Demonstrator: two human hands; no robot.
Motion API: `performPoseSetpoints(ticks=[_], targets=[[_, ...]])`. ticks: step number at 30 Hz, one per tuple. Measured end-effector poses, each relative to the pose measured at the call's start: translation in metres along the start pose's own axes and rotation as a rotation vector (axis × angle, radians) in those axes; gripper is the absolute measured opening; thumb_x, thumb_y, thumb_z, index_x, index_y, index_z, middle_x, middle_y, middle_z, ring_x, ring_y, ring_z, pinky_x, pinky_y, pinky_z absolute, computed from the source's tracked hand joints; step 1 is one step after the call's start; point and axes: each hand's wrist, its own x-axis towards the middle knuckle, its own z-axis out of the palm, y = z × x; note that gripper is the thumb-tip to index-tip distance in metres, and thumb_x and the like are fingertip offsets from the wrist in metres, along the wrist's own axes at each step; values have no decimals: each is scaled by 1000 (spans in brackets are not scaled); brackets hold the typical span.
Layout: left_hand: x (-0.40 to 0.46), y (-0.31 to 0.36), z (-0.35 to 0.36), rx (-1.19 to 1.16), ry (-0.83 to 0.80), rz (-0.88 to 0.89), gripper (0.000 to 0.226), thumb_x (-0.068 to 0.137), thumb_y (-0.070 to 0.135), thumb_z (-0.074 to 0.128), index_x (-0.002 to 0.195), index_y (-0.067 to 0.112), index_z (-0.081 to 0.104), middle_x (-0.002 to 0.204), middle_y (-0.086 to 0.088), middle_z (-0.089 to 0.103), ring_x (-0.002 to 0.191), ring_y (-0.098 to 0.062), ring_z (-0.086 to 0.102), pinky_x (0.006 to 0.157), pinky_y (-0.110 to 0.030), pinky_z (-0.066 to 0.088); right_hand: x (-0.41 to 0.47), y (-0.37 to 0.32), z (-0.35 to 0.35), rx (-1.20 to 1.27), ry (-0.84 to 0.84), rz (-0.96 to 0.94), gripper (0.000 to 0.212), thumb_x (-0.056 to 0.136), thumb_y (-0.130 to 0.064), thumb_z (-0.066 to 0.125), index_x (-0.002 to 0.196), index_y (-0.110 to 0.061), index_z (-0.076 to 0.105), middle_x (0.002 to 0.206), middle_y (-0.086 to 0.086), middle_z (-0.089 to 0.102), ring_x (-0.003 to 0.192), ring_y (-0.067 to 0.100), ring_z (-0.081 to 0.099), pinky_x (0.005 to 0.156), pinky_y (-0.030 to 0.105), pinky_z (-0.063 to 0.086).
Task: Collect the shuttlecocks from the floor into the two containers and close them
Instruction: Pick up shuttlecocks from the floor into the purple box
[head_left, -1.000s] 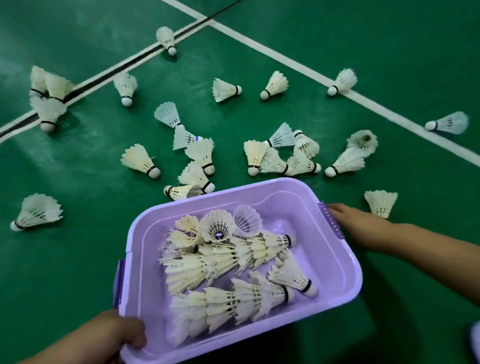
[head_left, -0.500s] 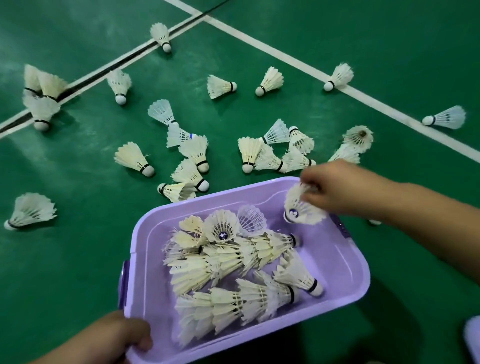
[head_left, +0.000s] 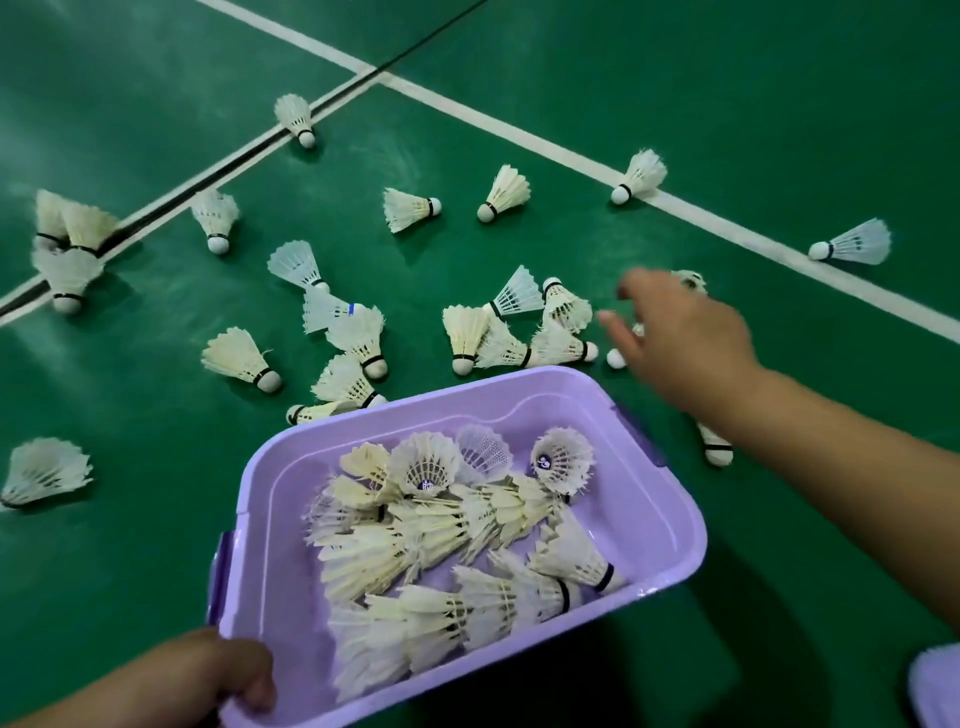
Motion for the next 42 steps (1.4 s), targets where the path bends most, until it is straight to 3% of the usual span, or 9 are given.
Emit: performPoseSetpoints(ticks=[5, 9, 14, 18, 21, 26, 35, 38, 42], targets=[[-2, 42, 24, -228, -72, -19, 7, 33, -10, 54, 40, -13, 53, 37, -17, 45, 24, -20, 41, 32, -15, 33, -21, 84, 39, -79, -742, 479, 64, 84, -47, 61, 136, -17, 38, 131, 22, 38, 115, 37, 47, 96, 36, 42], [0, 57, 43, -302, -200, 45, 9, 65, -20, 44, 68, -24, 52, 42, -26, 48, 24, -27, 46, 27, -24, 42, -52, 101, 61, 191, -553, 436, 43, 87, -25, 59, 126, -12, 46, 102, 16, 42, 81, 31, 50, 75, 33, 40], [14, 68, 51, -239, -127, 67, 19, 83, -17, 36, 87, -24, 53, 51, -31, 54, 29, -29, 52, 28, -26, 46, -34, 130, 42, 171, -215, 539, 32, 85, -28, 62, 104, -2, 58, 105, 28, 61, 93, 39, 58, 70, 36, 39], [24, 67, 51, -235, -127, 69, 22, 83, -14, 38, 97, -20, 54, 58, -30, 60, 37, -29, 58, 36, -27, 51, -13, 92, -23, 377, 271, 255, 30, 85, -35, 59, 88, -5, 56, 82, 9, 53, 77, 18, 55, 68, 28, 38], [31, 66, 54, -261, -119, 71, 23, 83, -14, 39, 103, -16, 49, 57, -25, 63, 38, -29, 58, 40, -30, 55, -24, 16, -44, 537, 152, -149, 16, 89, -34, 53, 85, -19, 52, 74, -19, 47, 70, -15, 47, 62, 4, 33], [34, 71, 59, -268, -136, 95, 16, 85, -11, 38, 97, -16, 46, 50, -22, 61, 37, -27, 58, 36, -24, 49, -33, -65, 10, 363, -77, -620, 31, 91, -35, 41, 93, -11, 61, 87, 3, 60, 73, 25, 58, 57, 30, 49], [32, 71, 56, -309, -186, 101, 7, 86, -9, 37, 87, -11, 44, 44, -20, 58, 35, -24, 58, 34, -22, 46, -13, -92, 64, -94, -271, -754, 27, 56, -14, 83, 72, -19, 62, 59, -4, 58, 60, 21, 53, 49, 25, 29], [33, 69, 58, -314, -206, 75, 6, 86, -8, 37, 88, -10, 42, 43, -19, 56, 33, -22, 57, 32, -21, 45, -22, -92, 75, -117, -325, -804, 15, 81, -17, 54, 94, -18, 61, 83, 1, 63, 79, 25, 55, 64, 35, 43], [34, 64, 55, -299, -227, 85, 9, 86, -7, 37, 92, -11, 42, 44, -19, 56, 34, -23, 57, 33, -21, 45, -27, -98, 52, -66, -445, -729, 44, 97, -45, 26, 134, -26, 40, 131, -1, 48, 110, 25, 52, 74, 34, 46]])
